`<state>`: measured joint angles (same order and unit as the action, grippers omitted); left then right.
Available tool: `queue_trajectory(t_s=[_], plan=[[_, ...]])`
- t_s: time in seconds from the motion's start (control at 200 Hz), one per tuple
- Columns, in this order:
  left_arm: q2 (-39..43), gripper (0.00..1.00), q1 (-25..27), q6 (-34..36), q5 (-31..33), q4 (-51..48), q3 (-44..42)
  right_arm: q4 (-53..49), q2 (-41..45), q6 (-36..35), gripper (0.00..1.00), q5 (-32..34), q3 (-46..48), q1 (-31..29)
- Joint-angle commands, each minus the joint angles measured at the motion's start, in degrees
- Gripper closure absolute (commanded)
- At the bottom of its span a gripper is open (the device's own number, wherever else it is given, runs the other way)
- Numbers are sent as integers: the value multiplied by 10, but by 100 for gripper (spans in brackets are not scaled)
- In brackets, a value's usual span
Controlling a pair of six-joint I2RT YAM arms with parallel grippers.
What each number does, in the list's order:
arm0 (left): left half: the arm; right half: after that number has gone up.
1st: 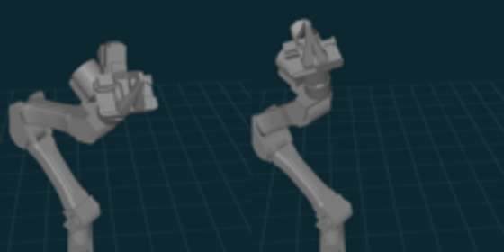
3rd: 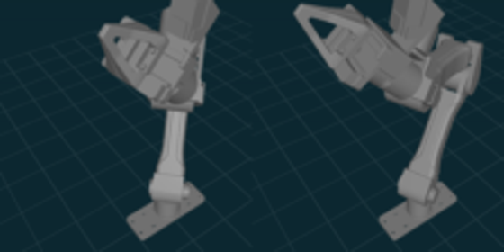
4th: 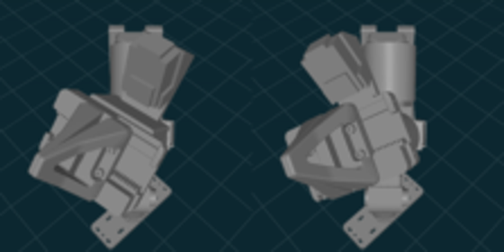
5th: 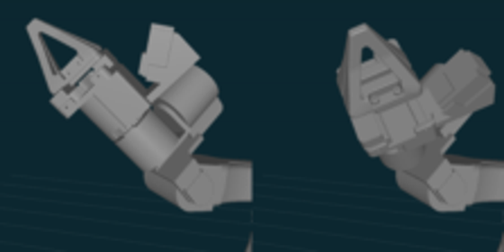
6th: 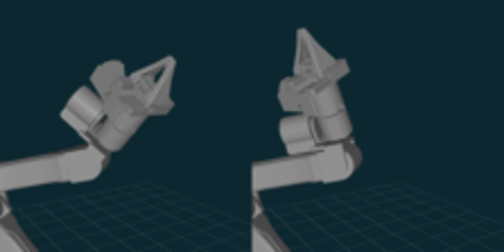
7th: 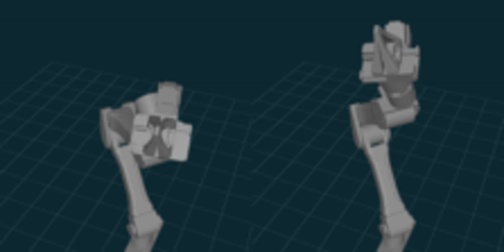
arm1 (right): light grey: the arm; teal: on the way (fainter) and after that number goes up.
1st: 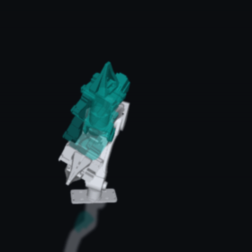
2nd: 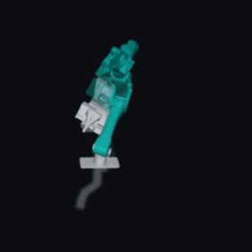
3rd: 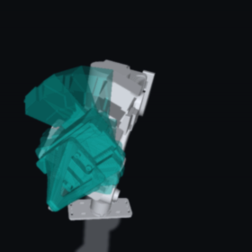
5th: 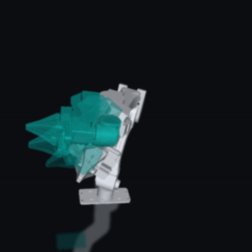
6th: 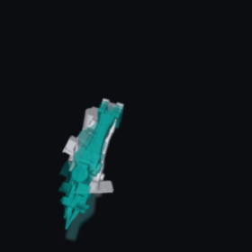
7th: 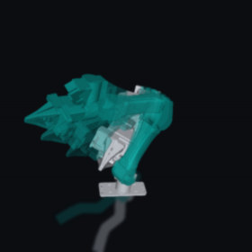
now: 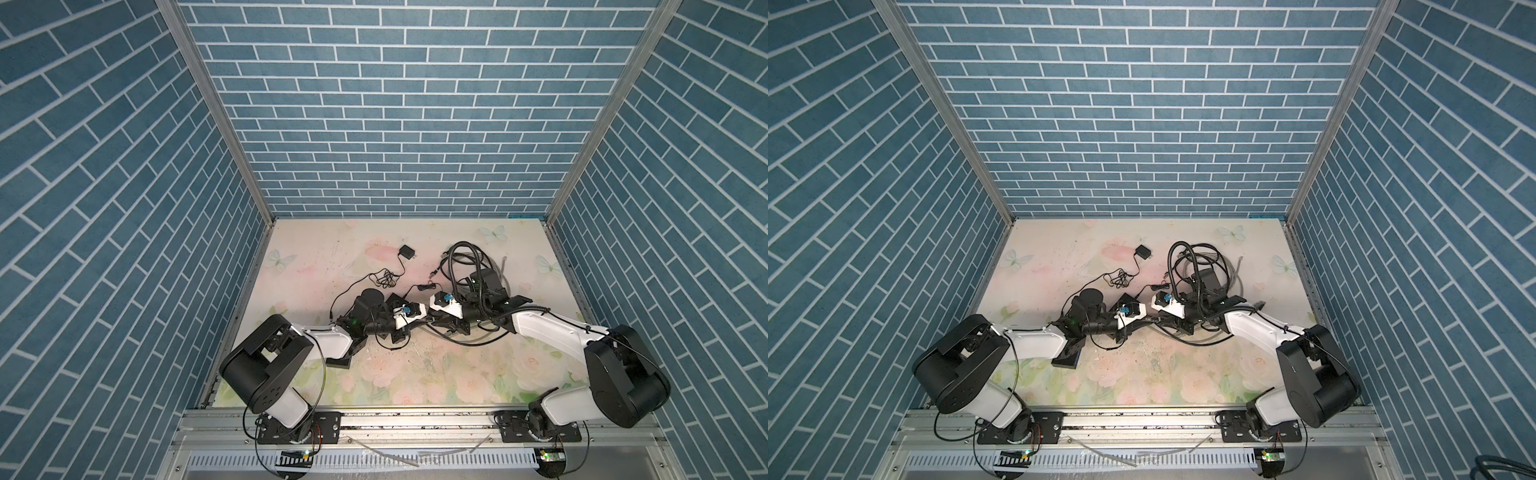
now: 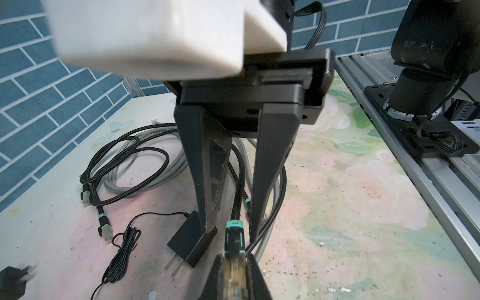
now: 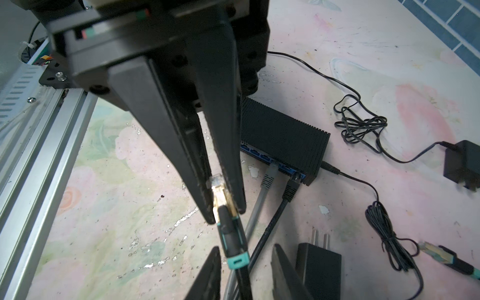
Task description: Insert the plug into the switch port
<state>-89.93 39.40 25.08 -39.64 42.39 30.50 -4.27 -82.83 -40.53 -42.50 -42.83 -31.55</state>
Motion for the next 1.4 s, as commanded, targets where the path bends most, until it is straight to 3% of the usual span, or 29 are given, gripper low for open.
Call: queue_trajectory(t_s=[0.0,0.39,0.765,0.885,1.06,1.155,1.24,1.395], plan=[[6,98,2,2,-14,18,0,9,-9,-21,68,-28,-28,-1],[1,98,1,5,-15,16,0,25,-9,-20,79,-42,-25,-2],[-6,98,1,6,-14,16,-2,25,3,-17,80,-46,-24,-1],[-9,97,1,-3,-8,17,0,25,7,-17,98,-52,-24,-3],[-8,84,-8,-93,82,9,11,26,6,0,100,-13,-21,-10],[10,65,-12,-140,128,8,3,40,2,27,100,42,-15,-22],[38,40,-13,-187,189,-4,-10,46,-3,52,100,102,-16,-39],[103,28,-19,-244,273,-117,-12,59,-18,115,100,193,-21,-73]])
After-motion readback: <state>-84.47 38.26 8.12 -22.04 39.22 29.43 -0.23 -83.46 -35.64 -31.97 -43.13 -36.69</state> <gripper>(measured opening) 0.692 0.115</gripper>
